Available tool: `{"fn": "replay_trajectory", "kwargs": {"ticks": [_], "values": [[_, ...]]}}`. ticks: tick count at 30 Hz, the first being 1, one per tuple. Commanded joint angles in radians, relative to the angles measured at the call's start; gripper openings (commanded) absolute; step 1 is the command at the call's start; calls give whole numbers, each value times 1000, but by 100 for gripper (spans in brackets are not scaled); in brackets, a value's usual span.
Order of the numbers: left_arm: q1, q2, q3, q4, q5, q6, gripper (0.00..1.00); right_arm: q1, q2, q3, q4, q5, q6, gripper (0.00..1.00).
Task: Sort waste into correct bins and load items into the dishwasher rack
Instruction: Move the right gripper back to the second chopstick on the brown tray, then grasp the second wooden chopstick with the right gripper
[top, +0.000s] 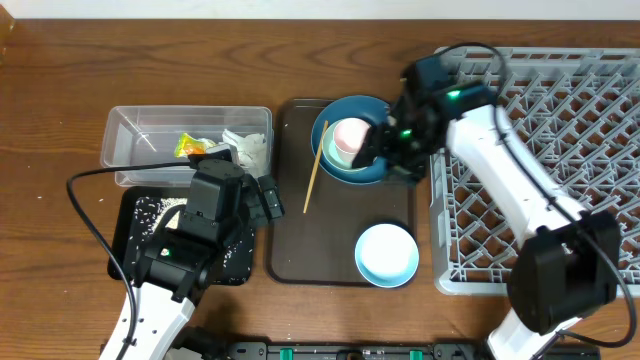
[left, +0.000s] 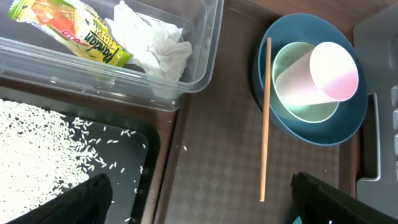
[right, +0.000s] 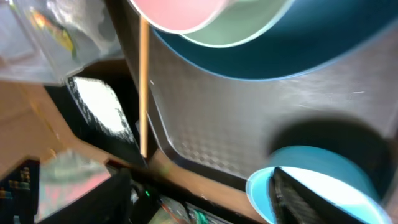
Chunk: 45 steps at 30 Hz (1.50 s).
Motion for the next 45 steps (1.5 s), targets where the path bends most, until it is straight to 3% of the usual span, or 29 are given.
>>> {"fn": "replay_trajectory", "kwargs": {"ticks": [1, 8, 18, 41, 45], "values": [[5, 3, 4, 4, -15, -12, 95, 106, -7, 14, 45, 120, 249, 65], [5, 3, 4, 4, -15, -12, 95, 259, -7, 14, 142, 342, 455, 54], [5, 3, 4, 4, -15, -12, 95, 369, -7, 14, 251, 501, 525, 49], [5, 3, 4, 4, -15, -12, 95, 396, 152, 14, 285, 518, 558, 49], [5, 3, 4, 4, -15, -12, 95, 400, 159, 14, 297, 518, 559, 43]]}}
